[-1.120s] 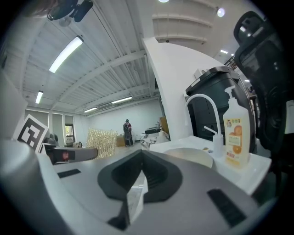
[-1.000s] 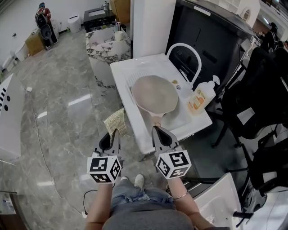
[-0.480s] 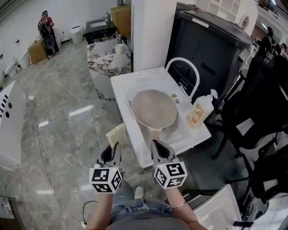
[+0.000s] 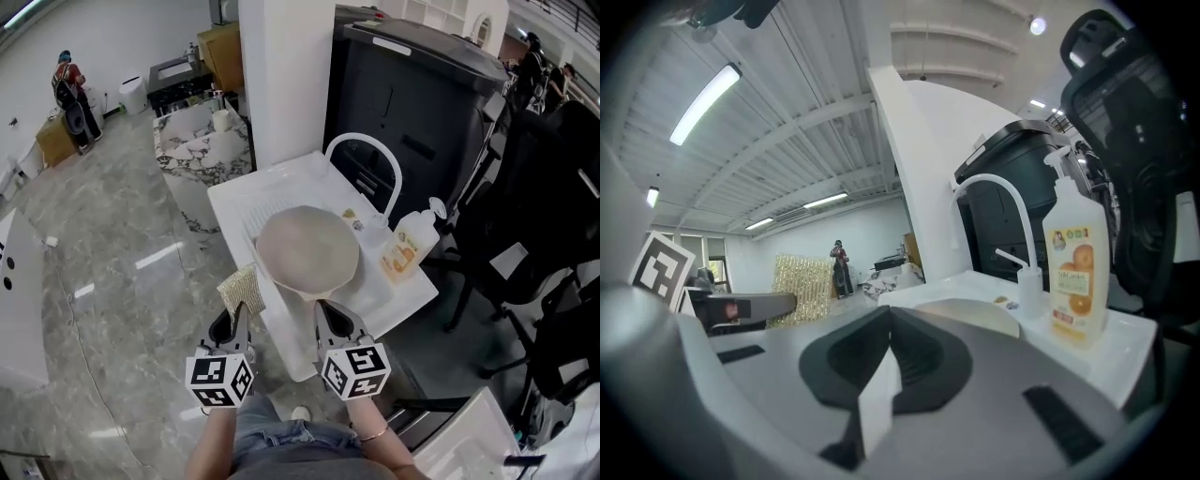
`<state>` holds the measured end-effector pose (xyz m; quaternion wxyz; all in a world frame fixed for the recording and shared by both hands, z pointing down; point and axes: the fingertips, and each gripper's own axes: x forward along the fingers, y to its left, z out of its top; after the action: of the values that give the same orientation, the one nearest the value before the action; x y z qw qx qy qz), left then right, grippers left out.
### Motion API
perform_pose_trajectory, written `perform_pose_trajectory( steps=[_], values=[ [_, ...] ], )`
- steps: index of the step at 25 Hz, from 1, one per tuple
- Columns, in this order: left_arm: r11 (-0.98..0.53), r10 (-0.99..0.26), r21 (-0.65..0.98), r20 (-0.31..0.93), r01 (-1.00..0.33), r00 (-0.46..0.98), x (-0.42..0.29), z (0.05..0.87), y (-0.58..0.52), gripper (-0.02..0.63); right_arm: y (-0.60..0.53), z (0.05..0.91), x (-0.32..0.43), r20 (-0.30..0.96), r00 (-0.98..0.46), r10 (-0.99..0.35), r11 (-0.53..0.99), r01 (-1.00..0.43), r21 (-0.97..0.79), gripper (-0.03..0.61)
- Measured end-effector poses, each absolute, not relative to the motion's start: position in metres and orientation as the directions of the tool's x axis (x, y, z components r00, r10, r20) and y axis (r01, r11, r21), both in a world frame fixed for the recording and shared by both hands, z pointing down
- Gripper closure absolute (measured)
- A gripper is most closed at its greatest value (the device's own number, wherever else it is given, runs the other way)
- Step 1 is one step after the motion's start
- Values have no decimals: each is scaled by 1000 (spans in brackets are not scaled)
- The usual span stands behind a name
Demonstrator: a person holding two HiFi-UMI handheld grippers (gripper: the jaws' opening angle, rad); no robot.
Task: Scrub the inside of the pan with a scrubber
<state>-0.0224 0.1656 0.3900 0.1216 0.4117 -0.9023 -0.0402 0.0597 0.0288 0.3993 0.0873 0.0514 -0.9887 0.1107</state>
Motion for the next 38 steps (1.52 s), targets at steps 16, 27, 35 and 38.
perform_pose_trajectory(
  steps=[16,27,35,38],
  values=[
    [375,-911,220,267,-901,-314,-181,417,59,549,-41,424,-57,284,-870,-404,854,-470,-224,568],
    [113,-952,261,304,-959,-29,-218,437,-6,549,-75,444,-58,365,-683,-633,662,-722,-204,568],
    [-49,-916,299,368,-953,163,-194,458,-55,549,-88,449,-10,417,-517,-748,494,-853,-171,568],
    [-101,-895,300,390,-949,218,-178,466,-68,549,-93,453,7,424,-476,-771,441,-878,-183,568]
  ],
)
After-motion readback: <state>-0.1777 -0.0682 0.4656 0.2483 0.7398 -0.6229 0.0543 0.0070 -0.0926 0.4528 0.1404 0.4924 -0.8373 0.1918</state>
